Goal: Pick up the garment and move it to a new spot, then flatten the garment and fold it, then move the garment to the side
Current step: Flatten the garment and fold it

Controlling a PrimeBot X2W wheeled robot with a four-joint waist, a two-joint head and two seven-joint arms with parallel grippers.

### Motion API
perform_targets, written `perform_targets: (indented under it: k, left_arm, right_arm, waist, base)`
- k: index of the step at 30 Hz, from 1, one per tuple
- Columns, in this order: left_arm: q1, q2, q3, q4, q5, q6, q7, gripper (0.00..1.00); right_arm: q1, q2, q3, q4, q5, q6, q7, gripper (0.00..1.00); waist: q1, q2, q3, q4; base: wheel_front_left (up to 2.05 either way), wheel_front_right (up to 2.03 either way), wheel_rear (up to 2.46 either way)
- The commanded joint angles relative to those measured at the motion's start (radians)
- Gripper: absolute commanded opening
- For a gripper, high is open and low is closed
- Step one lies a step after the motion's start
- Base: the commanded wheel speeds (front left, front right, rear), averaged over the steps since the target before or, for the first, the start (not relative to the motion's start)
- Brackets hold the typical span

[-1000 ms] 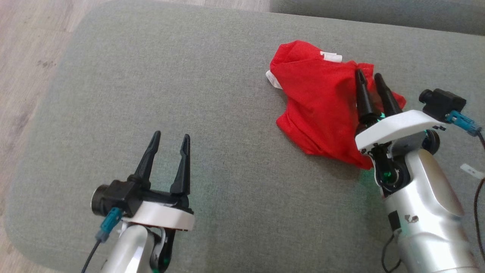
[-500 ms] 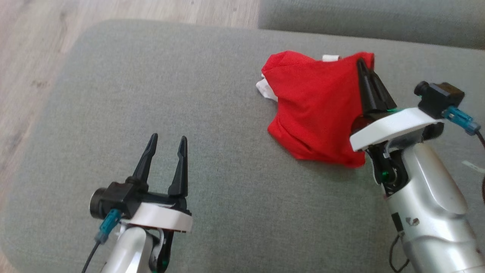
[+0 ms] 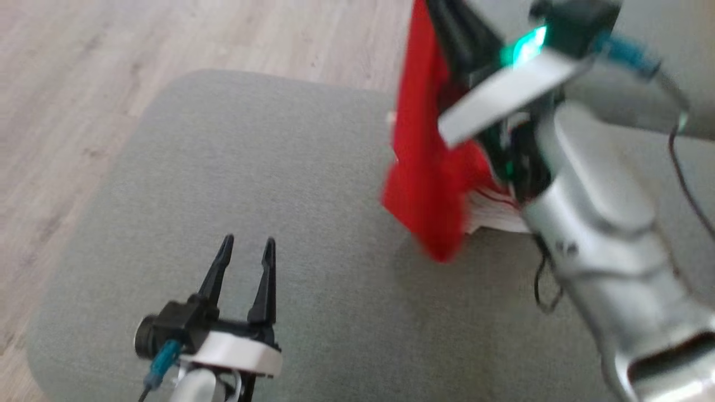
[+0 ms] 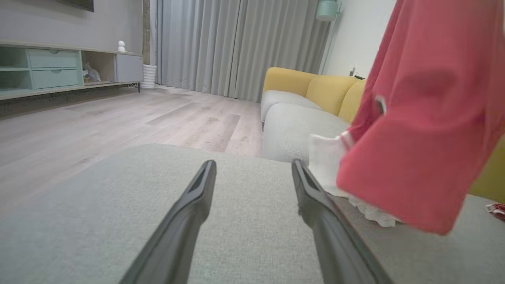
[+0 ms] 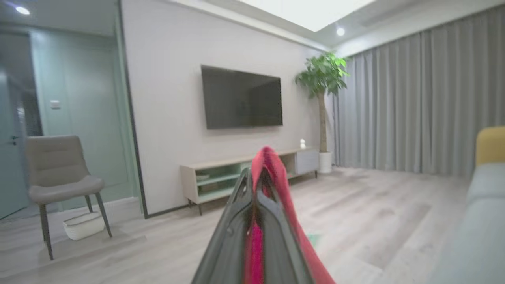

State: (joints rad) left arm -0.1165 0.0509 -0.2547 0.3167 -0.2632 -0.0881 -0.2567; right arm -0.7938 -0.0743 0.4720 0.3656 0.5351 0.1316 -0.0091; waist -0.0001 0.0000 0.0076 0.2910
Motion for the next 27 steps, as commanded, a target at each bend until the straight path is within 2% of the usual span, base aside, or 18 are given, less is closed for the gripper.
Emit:
perform_targets:
  k: [1, 4, 6, 10, 15, 21, 24, 25, 26, 27]
  left_arm:
    - [-0.017, 0.001, 0.039, -0.029, -0.002, 0.003, -0.005, 1.0]
    - [0.0, 0.001, 0.051, -0.029, 0.004, 0.002, -0.005, 1.0]
    - [0.01, 0.005, 0.063, -0.032, 0.011, 0.0, -0.005, 1.0]
    - [0.015, 0.005, 0.085, -0.053, 0.015, 0.004, -0.005, 1.0]
    - [0.015, 0.004, 0.093, -0.065, 0.016, 0.002, -0.005, 1.0]
    - [0.001, 0.001, 0.095, -0.07, 0.014, 0.001, -0.005, 1.0]
    - [-0.007, 0.001, 0.092, -0.068, 0.015, -0.001, -0.005, 1.0]
    - [-0.01, 0.001, 0.091, -0.068, 0.015, -0.001, -0.005, 1.0]
    - [-0.013, 0.0, 0.09, -0.067, 0.015, -0.002, -0.005, 1.0]
    - [-0.015, 0.0, 0.09, -0.066, 0.016, -0.002, -0.005, 1.0]
  right_arm:
    - [-0.067, 0.021, 0.006, -0.026, 0.019, -0.001, -0.017, 0.0]
    - [-0.176, 0.023, 0.013, -0.005, 0.096, -0.001, -0.074, 0.0]
    - [-0.263, 0.024, -0.032, 0.045, 0.186, -0.001, -0.135, 0.0]
    - [-0.334, 0.014, -0.139, 0.159, 0.171, -0.001, -0.167, 0.0]
    - [-0.28, -0.113, -0.206, 0.233, 0.12, -0.001, -0.154, 0.0]
    - [-0.081, -0.314, -0.215, 0.293, 0.056, -0.001, -0.097, 0.0]
    - [-0.006, -0.377, -0.245, 0.362, 0.022, -0.001, -0.085, 0.0]
    - [0.007, -0.387, -0.254, 0.383, 0.006, -0.001, -0.087, 0.06]
    - [0.016, -0.393, -0.269, 0.409, -0.01, -0.001, -0.09, 1.0]
    - [0.023, -0.393, -0.279, 0.438, -0.031, -0.001, -0.083, 1.0]
  waist:
    - [0.0001, 0.0, -0.028, 0.022]
    - [0.0001, 0.0, -0.046, 0.024]
    - [0.0001, 0.0, -0.054, 0.02]
    - [0.0001, 0.0, -0.036, -0.002]
    - [0.0001, 0.0, -0.007, -0.034]
    - [0.0001, 0.0, 0.017, -0.08]
    - [0.0001, 0.0, 0.021, -0.103]
    - [0.0001, 0.0, 0.022, -0.109]
    - [0.0001, 0.0, 0.022, -0.116]
    - [0.0001, 0.0, 0.021, -0.123]
  base:
    - [0.0, 0.0, 0.0]
    - [0.0, 0.0, 0.0]
    - [0.0, 0.0, 0.0]
    - [0.0, 0.0, 0.0]
    - [0.0, 0.0, 0.0]
    - [0.0, 0.0, 0.0]
    - [0.0, 0.0, 0.0]
    - [0.0, 0.0, 0.0]
    - [0.0, 0.0, 0.0]
    - [0.0, 0.0, 0.0]
